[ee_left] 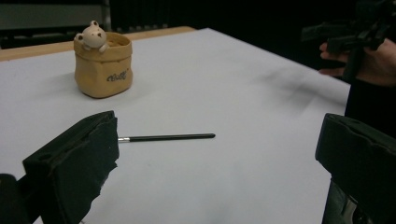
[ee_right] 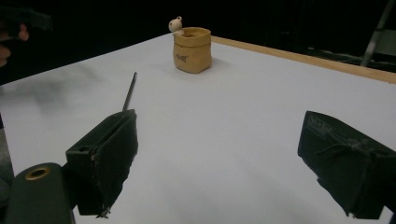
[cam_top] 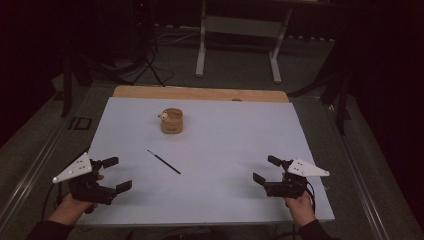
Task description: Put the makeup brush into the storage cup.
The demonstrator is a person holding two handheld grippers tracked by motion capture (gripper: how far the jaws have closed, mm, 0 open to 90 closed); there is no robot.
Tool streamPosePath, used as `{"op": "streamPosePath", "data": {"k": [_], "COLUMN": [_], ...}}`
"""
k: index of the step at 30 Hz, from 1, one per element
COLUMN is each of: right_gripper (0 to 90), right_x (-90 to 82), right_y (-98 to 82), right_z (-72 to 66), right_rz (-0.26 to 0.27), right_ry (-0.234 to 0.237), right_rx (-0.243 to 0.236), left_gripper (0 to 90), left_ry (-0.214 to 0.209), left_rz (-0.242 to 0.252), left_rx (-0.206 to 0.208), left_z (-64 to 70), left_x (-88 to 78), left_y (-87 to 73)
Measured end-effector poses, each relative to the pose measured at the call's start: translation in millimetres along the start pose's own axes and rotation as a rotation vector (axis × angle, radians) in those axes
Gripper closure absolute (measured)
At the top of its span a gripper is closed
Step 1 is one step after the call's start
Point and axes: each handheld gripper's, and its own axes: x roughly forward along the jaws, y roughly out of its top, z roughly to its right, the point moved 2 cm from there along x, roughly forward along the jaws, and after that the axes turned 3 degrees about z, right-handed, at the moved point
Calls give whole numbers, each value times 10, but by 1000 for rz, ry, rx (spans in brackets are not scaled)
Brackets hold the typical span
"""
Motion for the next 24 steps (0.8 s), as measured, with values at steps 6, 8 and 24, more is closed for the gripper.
{"op": "streamPosePath", "data": {"k": [6, 8, 24], "right_gripper": [120, 120, 122], "right_x": [5, 9, 53], "right_y": [5, 6, -7], "right_z": [-6, -11, -29], "right_rz": [0, -3, -16], "right_ry": [4, 4, 31], "right_rx": [-2, -5, -11], "left_gripper": [0, 0, 10], "left_ry": [-77, -101, -194], "left_rz": [-45, -76, -339], "left_rx": [33, 63, 293], "left_z": [-126, -149, -258], "left_x": [48, 79, 496], "left_y": [185, 229, 442]}}
